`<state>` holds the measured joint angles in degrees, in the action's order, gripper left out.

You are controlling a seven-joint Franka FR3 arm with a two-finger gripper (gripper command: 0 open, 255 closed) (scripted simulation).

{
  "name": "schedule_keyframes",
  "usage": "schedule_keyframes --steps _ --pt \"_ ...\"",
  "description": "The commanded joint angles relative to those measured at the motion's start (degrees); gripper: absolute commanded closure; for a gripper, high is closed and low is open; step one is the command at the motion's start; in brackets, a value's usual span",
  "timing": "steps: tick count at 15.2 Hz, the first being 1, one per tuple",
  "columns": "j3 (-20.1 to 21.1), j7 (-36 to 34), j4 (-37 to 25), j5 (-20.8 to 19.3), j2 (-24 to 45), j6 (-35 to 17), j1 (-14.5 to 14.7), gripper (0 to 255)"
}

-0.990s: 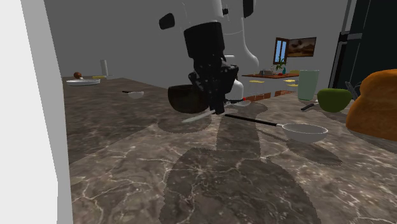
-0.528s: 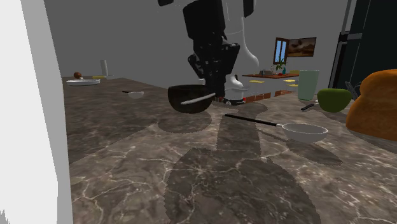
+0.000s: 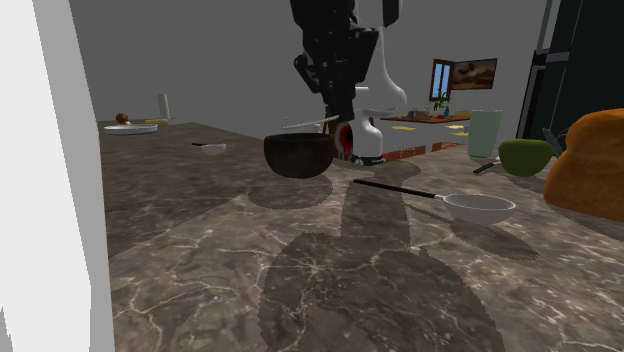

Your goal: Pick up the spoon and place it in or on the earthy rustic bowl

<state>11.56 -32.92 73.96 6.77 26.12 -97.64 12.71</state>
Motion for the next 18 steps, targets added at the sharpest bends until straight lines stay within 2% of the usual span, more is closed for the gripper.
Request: schedule_keyframes --steps 1,2,5,9,18 --pt "0.1 -0.4 -1.8 -0.1 0.1 1.7 0.1 255" --pt "0.1 -0.5 -2.3 -0.1 0.1 2.2 0.2 255" --pt "-0.4 2.6 8.2 1.4 -7.2 -0.6 -2.5 255" --pt "-1.4 6.9 19.3 3.1 -15.6 -2.7 -5.4 255" --pt "-5.7 16.9 37.5 4.8 -31.2 -3.5 -10.5 255"
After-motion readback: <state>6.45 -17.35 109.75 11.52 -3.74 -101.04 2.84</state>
